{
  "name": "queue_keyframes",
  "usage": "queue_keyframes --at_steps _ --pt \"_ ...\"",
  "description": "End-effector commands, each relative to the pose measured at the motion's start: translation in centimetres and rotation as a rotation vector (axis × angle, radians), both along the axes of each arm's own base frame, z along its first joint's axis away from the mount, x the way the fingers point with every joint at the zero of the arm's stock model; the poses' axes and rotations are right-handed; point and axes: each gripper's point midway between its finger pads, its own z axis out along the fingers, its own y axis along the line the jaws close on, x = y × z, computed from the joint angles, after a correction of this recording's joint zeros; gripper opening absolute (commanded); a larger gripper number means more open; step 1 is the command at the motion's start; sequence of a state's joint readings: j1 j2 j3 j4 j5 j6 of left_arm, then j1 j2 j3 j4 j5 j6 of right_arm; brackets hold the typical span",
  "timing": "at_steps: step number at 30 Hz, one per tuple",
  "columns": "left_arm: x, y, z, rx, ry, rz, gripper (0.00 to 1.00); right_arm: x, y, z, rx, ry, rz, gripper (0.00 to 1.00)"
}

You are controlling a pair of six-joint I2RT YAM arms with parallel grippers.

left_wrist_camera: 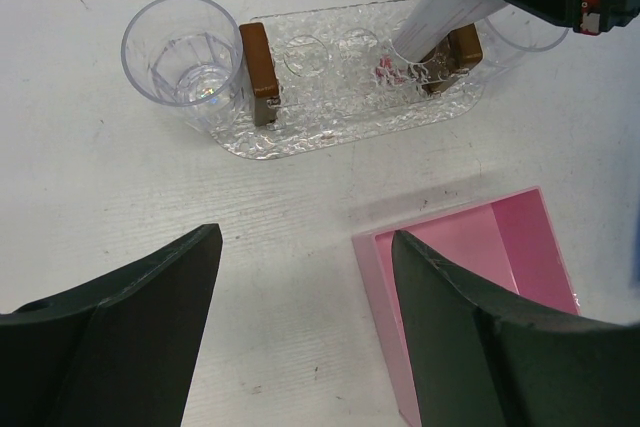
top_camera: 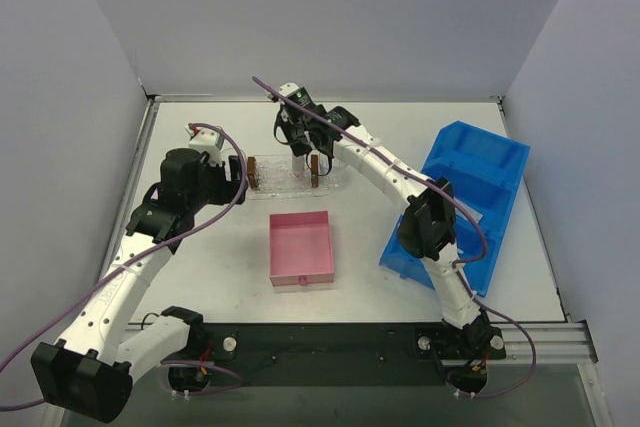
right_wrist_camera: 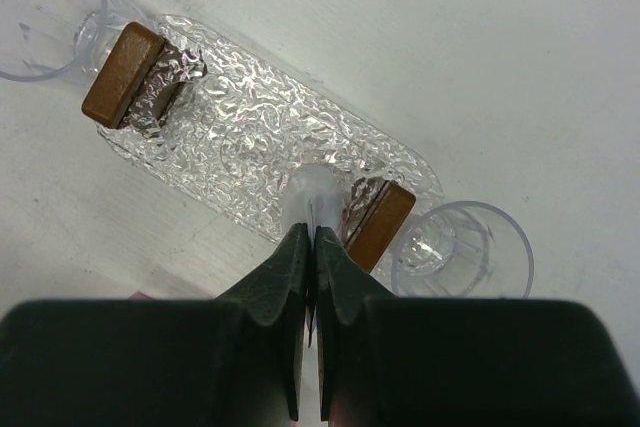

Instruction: Prepare toiletry sets of a toothbrush and toothpaste on the tray

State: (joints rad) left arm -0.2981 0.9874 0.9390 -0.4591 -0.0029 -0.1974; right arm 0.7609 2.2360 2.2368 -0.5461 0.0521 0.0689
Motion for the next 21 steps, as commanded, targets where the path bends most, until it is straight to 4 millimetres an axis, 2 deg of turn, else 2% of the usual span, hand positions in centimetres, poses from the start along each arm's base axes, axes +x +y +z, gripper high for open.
queue_keyframes --at_steps 1,12,15,19,21 --pt "0.6 -0.1 1.3 -0.008 -0.062 -0.007 0.80 0.4 0.8 -0.3 0.013 -0.016 0.015 0.00" --pt "0.6 -0.1 1.4 -0.007 -0.065 -0.006 0.79 0.5 0.6 -1.4 -0.004 -0.004 0.016 0.01" --pt "0.6 0.0 1.2 -0.004 -0.058 -0.006 0.79 0.5 0.5 -1.4 -0.005 -0.002 0.016 0.06" --pt "0.6 0.0 1.3 -0.004 -0.059 -0.006 0.79 0.5 0.6 -0.9 0.000 -0.010 0.015 0.22" --pt "0.6 -0.1 1.2 -0.004 -0.058 -0.006 0.79 0.7 0.6 -0.6 0.008 -0.016 0.012 0.26"
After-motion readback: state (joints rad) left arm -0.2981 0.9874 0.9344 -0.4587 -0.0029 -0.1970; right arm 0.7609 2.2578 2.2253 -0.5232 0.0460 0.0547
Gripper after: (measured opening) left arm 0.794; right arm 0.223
